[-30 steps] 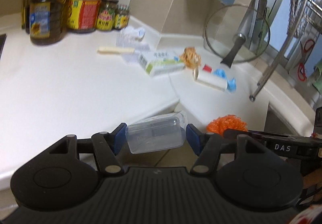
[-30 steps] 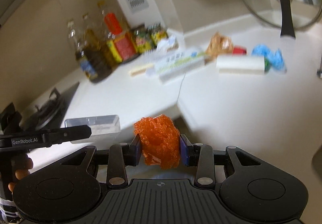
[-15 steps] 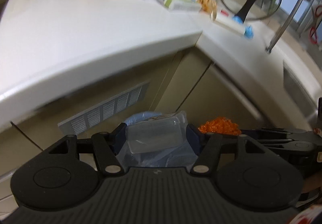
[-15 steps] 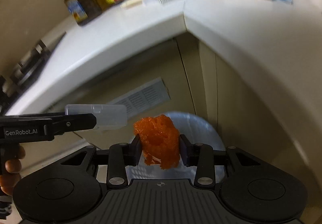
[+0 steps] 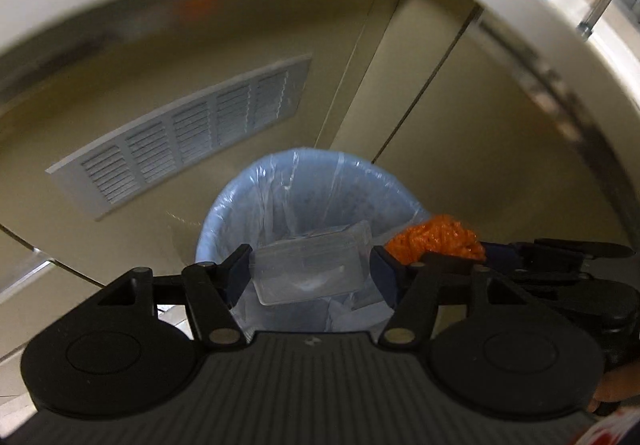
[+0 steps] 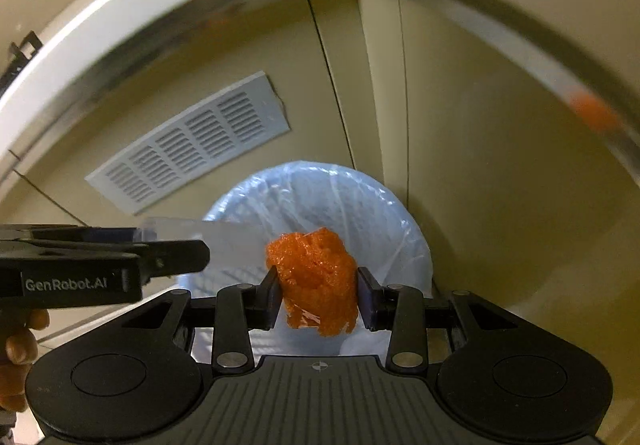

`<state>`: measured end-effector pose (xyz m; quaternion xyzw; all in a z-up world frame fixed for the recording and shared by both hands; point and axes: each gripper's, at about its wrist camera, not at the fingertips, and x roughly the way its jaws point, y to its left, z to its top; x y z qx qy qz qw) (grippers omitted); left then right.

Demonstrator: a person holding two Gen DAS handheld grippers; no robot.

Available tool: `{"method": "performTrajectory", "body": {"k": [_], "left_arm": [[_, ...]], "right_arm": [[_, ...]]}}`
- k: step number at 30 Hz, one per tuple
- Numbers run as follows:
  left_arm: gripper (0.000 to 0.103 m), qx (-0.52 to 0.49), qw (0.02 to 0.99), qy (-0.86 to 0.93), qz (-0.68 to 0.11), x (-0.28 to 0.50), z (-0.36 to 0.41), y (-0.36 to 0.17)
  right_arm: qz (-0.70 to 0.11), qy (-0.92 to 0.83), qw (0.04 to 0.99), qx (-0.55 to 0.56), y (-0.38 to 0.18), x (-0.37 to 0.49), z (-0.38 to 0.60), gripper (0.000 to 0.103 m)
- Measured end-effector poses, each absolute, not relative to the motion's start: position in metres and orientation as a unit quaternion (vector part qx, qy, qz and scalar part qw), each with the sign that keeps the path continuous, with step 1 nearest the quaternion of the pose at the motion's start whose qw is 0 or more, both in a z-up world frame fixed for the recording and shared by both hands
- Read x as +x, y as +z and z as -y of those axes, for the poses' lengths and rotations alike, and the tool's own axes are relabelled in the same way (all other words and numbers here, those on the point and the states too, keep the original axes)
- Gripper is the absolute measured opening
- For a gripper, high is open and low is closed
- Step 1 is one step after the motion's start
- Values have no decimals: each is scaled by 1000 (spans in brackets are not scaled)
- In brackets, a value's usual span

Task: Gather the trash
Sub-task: 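Carry the container and scrubber down over the wastebasket with both tools, then open the left tool and the right tool to drop both items into the bin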

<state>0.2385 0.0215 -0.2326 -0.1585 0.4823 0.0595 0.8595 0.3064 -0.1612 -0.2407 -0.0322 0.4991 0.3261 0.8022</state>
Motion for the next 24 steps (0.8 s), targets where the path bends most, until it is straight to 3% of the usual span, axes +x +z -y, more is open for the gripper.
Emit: {"method": "performTrajectory", "body": {"k": [11, 14, 18, 24], "left_arm": [[61, -162, 839, 70, -514, 264, -16, -289], [61, -165, 836, 68, -519, 267, -17, -294], [70, -176, 834, 72, -519, 268, -20, -294], [70, -181, 833, 75, -517, 263, -26, -286]], "right_arm": [[-514, 312, 798, -31, -291, 324, 162, 39], [-518, 312, 796, -25, -296, 327, 164, 39], [-518, 313, 795, -24, -299, 327, 161, 39], [-520, 316, 793, -21, -298, 325, 161, 39]]}}
